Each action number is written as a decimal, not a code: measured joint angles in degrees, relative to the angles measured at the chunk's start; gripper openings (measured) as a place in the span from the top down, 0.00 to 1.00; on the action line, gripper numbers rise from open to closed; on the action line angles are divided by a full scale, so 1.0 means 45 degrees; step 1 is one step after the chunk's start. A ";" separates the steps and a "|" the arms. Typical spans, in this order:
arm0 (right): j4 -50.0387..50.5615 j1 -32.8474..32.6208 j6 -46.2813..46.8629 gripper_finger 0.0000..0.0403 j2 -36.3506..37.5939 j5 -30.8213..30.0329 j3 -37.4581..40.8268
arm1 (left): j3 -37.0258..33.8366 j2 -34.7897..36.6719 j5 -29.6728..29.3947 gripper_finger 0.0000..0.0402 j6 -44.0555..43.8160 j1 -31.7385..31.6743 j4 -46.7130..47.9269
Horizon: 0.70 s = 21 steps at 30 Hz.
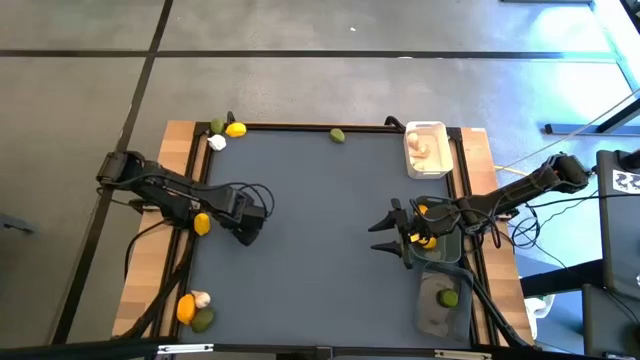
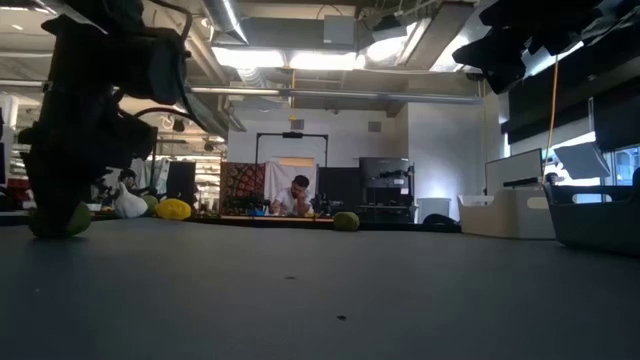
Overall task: Sort produce into baskets
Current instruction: Put the green lime into the black bin
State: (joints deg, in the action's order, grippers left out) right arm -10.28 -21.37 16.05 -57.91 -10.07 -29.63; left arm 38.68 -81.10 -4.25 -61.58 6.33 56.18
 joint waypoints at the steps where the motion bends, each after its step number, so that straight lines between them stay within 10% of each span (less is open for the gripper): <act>1: 0.0019 0.0000 0.0000 0.42 0.0000 0.0000 0.0000 | -0.0074 0.0009 -0.0029 0.47 -0.0005 0.0005 -0.0102; 21: 0.0253 0.0005 0.0015 0.42 -0.0393 -0.0332 -0.0010 | -0.0035 -0.0044 -0.1190 0.67 0.1734 0.0063 -0.2759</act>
State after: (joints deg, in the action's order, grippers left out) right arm -9.14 -21.34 16.12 -59.68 -11.56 -29.67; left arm 38.52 -81.30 -9.61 -53.78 6.61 43.77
